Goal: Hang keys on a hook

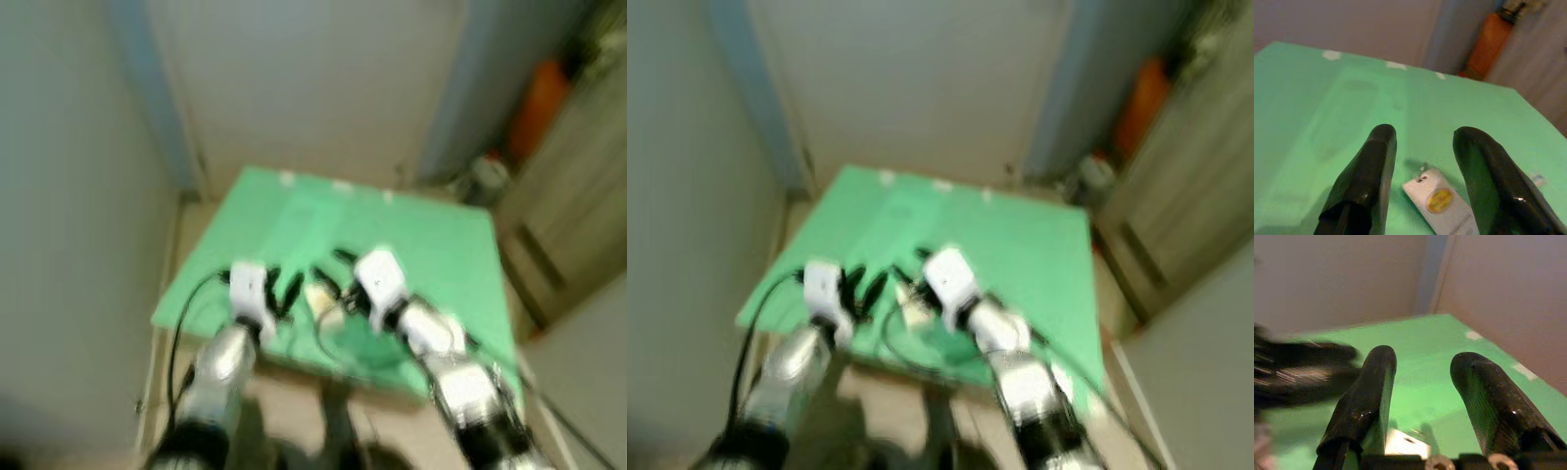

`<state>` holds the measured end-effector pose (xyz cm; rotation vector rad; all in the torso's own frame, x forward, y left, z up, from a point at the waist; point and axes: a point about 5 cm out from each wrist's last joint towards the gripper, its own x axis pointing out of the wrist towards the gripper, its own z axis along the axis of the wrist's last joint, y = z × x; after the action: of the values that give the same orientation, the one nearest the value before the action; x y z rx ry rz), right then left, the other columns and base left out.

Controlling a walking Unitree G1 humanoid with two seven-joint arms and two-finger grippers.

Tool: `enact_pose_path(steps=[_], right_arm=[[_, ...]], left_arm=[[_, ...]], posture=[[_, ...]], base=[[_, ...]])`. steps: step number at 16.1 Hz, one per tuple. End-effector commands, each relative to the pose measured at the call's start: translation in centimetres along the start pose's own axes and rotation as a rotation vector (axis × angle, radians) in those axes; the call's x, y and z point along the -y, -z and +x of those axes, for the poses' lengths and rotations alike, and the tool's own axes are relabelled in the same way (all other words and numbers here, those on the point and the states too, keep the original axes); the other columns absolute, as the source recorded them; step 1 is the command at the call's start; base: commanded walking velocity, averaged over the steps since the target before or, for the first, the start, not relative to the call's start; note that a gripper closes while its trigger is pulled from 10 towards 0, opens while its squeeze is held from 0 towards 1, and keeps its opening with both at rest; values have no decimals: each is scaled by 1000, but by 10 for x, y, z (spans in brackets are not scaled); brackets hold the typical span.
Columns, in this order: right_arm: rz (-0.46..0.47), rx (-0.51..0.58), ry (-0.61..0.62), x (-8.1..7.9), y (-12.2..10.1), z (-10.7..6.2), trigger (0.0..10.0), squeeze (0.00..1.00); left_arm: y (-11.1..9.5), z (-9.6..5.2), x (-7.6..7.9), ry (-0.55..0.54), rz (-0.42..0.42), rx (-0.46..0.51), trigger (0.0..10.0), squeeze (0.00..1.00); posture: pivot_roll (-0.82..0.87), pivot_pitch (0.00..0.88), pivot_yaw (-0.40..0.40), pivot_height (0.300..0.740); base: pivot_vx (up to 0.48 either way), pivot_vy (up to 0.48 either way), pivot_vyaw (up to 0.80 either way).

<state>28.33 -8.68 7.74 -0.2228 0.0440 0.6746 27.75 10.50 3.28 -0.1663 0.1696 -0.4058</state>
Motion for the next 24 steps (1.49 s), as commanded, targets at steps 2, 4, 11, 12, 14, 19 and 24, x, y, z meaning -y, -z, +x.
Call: enact_pose_path(steps=[2, 4, 11, 12, 14, 19, 24], right_arm=[[-67, -94, 43, 6, 8, 1, 10000, 0], [-141, -157, 44, 3, 14, 0, 10000, 0], [-125, -345, 115, -12, 34, 5, 10000, 1000], [-81, -367, 70, -26, 40, 4, 10000, 1000], [-3, -412, 48, -43, 52, 3, 10000, 647], [124, -431, 275, -31, 58, 18, 10000, 0], [133, -390, 279, -36, 48, 34, 10000, 0]], left_arm=[[3, -1, -4, -35, 19, -36, 10000, 0], [6, -2, -4, -50, 21, -47, 10000, 0], [13, -10, -4, -94, 35, -68, 10000, 0], [15, -13, -4, -98, 34, -73, 10000, 0], [18, -17, 0, -96, 29, -82, 10000, 0], [20, -25, 7, -74, 37, -89, 10000, 0], [20, -33, 9, -71, 41, -96, 10000, 0]], posture=[[56, 107, -16, 740], [51, 117, -18, 740], [62, 147, -27, 740], [65, 158, -28, 740], [64, 174, -22, 740], [91, 206, -13, 740], [115, 228, -9, 740]], base=[[0, 0, 0], [0, 0, 0], [0, 0, 0], [0, 0, 0], [0, 0, 0], [0, 0, 0], [0, 0, 0]])
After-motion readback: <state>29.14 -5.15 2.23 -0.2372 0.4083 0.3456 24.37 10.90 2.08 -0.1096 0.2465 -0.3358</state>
